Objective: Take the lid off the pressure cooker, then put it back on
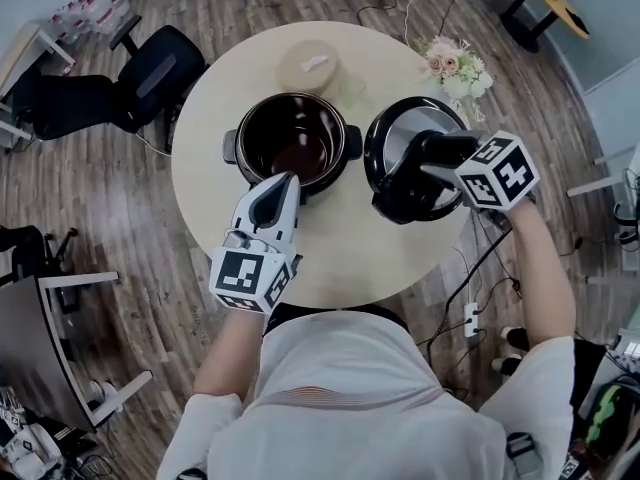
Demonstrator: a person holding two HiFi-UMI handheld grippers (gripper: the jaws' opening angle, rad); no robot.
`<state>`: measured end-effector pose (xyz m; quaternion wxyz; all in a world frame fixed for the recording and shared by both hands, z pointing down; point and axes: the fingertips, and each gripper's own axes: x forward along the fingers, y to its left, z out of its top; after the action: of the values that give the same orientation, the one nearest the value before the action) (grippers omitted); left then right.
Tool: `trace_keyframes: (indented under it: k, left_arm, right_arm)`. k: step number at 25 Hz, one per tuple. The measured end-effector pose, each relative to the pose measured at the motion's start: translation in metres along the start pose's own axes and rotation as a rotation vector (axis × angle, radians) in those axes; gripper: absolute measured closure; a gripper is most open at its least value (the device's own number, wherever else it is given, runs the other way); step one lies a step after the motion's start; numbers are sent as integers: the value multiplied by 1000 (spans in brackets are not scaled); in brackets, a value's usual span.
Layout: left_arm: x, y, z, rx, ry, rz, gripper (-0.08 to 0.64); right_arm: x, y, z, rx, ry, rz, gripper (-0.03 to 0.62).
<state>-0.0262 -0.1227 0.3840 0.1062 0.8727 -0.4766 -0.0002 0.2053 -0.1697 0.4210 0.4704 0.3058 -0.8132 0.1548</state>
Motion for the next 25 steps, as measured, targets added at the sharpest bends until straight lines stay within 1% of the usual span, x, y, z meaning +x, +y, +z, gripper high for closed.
trace_keyframes:
  k: [3, 5, 11, 15, 18, 21, 25]
  left_arm:
    - [-8, 14, 1, 25, -4, 44, 555]
    - [-14, 21, -1, 34, -2, 76, 555]
    - [-43, 40, 0, 38, -13, 160, 555]
    - [-67, 60, -3, 21, -20, 220, 555]
    - [-84, 72, -5, 6, -27, 265, 555]
    - [-99, 85, -7, -10, -33, 305, 555]
    - [-115, 105, -11, -35, -44, 342, 555]
  right_arm:
    - [-5, 4, 39, -63, -6, -7, 311]
    - [1, 12, 61, -108, -6, 7, 312]
    - [38, 51, 118, -196, -9, 107, 313]
    - [72, 77, 153, -255, 9, 154, 313]
    - [93, 93, 171, -294, 36, 181, 313]
    - [112, 104, 185, -315, 69, 200, 313]
    - [139, 118, 204, -290, 119, 222, 311]
